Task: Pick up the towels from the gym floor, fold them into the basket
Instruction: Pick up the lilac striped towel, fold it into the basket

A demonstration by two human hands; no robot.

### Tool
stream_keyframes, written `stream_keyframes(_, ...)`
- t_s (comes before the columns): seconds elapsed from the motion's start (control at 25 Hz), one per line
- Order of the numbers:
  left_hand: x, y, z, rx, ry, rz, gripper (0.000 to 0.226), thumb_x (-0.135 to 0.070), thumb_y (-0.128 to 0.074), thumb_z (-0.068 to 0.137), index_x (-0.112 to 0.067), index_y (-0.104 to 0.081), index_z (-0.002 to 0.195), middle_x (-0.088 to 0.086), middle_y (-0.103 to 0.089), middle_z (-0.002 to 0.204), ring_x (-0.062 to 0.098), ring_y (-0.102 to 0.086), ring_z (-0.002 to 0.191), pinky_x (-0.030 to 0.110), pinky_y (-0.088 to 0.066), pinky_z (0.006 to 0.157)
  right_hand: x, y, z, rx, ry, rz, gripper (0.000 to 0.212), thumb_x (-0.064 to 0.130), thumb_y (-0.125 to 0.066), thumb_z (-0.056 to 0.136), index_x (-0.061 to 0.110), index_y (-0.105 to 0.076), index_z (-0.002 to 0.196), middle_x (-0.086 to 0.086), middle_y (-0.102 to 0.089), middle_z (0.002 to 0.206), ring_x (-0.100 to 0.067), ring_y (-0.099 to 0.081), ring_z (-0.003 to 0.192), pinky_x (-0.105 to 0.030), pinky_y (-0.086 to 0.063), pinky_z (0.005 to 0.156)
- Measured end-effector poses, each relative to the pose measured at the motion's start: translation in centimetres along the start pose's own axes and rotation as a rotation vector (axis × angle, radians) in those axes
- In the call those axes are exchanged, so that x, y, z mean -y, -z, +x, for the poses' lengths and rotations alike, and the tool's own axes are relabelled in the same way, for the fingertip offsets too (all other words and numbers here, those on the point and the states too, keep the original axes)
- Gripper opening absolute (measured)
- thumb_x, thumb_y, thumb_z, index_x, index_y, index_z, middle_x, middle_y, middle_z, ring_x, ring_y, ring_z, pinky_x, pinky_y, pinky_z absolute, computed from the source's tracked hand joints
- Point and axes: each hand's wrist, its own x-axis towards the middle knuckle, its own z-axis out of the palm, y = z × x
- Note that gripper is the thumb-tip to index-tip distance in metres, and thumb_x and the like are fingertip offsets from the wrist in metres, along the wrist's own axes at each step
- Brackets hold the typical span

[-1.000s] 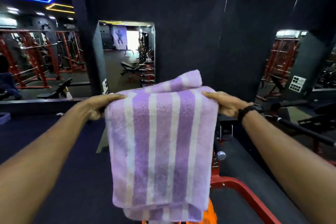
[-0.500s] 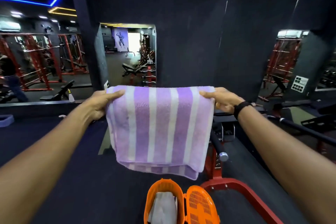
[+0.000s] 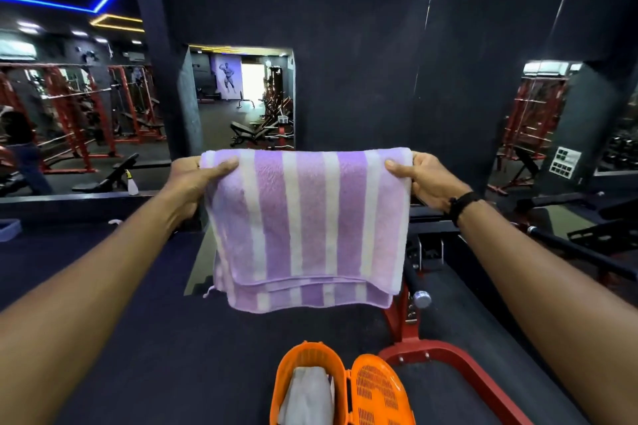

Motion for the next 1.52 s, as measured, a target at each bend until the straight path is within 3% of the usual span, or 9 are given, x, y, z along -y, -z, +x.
stream_keyframes(0.16,-0.5,0.0,0.0,0.200,-0.027,0.075,0.025,0.005,-0.072,0.075,-0.008,-0.067,0.096,0.005,-0.072,0.088,0.011,-0.067,0.075,0.019,-0.057,0.069,0.4,0.1,-0.1,-0.138,0.044,0.030,0.041,0.025,-0.084,0.060,0.011,-0.070,0.096,-0.004,-0.075,0.090,-0.017,-0.070,0.082,-0.033,-0.056,0.072)
stream_keyframes(0.28,-0.7,0.1,0.0,0.064,-0.129,0.237,0.017,-0.003,-0.077,0.074,-0.013,-0.068,0.084,0.001,-0.068,0.084,0.003,-0.064,0.067,0.012,-0.053,0.061,0.5,0.2,-0.4,-0.174,0.117,-0.041,0.015,0.010,-0.073,0.080,0.011,-0.069,0.095,0.002,-0.074,0.085,-0.011,-0.069,0.078,-0.027,-0.054,0.071)
stream_keyframes(0.44,-1.4,-0.1,-0.7,0.030,-0.183,0.171,0.015,-0.006,-0.075,0.076,-0.016,-0.066,0.081,-0.013,-0.069,0.061,-0.004,-0.061,0.055,0.010,-0.047,0.050,1.2,0.4,-1.3,-0.035,0.148,0.053,0.042,0.025,-0.082,0.061,0.009,-0.070,0.098,-0.004,-0.075,0.093,-0.016,-0.070,0.085,-0.029,-0.058,0.075)
stream_keyframes(0.68,-3.1,1.2,-1.9,0.301,-0.065,-0.126,0.029,-0.018,-0.078,0.055,-0.013,-0.074,0.084,-0.001,-0.075,0.081,0.007,-0.069,0.069,0.019,-0.056,0.065,3.3,0.9,-2.5,0.236,-0.002,0.134,0.061,0.033,-0.093,0.047,0.016,-0.074,0.102,-0.006,-0.074,0.096,-0.016,-0.071,0.083,-0.027,-0.058,0.068)
stream_keyframes(0.76,-2.2,0.7,-1.4,0.159,0.025,-0.016,0.026,-0.012,-0.081,0.061,-0.011,-0.069,0.084,0.000,-0.074,0.082,0.010,-0.068,0.067,0.019,-0.054,0.058,2.5,-0.4,-1.9,0.064,-0.071,0.016,0.056,0.036,-0.094,0.045,0.016,-0.073,0.092,-0.007,-0.072,0.092,-0.015,-0.069,0.072,-0.027,-0.057,0.060)
stream_keyframes(0.84,-1.3,-0.3,-1.2,-0.069,0.108,0.133,0.029,-0.012,-0.086,0.063,-0.012,-0.061,0.077,0.003,-0.067,0.078,0.014,-0.063,0.067,0.020,-0.049,0.052,1.2,-2.1,-1.0,-0.332,-0.099,-0.110,0.041,0.026,-0.093,0.053,0.018,-0.055,0.066,-0.002,-0.059,0.071,-0.013,-0.053,0.054,-0.024,-0.043,0.046)
stream_keyframes(0.92,-0.6,-1.8,-1.4,-0.118,0.125,0.232,0.032,-0.015,-0.086,0.060,-0.009,-0.058,0.074,0.007,-0.061,0.075,0.012,-0.058,0.060,0.020,-0.044,0.050,0.0,-4.0,-0.2,-0.561,-0.016,-0.194,0.052,0.016,-0.089,0.059,0.022,-0.037,0.060,0.004,-0.043,0.065,-0.014,-0.040,0.058,-0.025,-0.032,0.048)
stream_keyframes(1.36,-4.5,-9.6,-5.0,0.179,0.196,-0.022,0.024,-0.022,-0.058,0.089,-0.018,-0.054,0.066,-0.004,-0.053,0.043,0.006,-0.049,0.034,0.013,-0.039,0.039,2.4,-14.2,-3.0,-0.255,0.398,-0.247,0.026,0.018,-0.078,0.067,0.020,-0.057,0.083,-0.004,-0.071,0.078,-0.014,-0.063,0.071,-0.044,-0.055,0.069)
stream_keyframes(1.52,-4.3,-10.2,-5.2,0.131,0.072,0.063,0.018,-0.010,-0.048,0.089,-0.016,-0.049,0.072,-0.003,-0.055,0.048,0.008,-0.050,0.036,0.017,-0.041,0.040,2.9,-14.2,-3.5,-0.472,0.423,-0.253,0.017,0.017,-0.078,0.070,0.020,-0.063,0.075,0.000,-0.072,0.070,-0.005,-0.060,0.060,-0.036,-0.056,0.065)
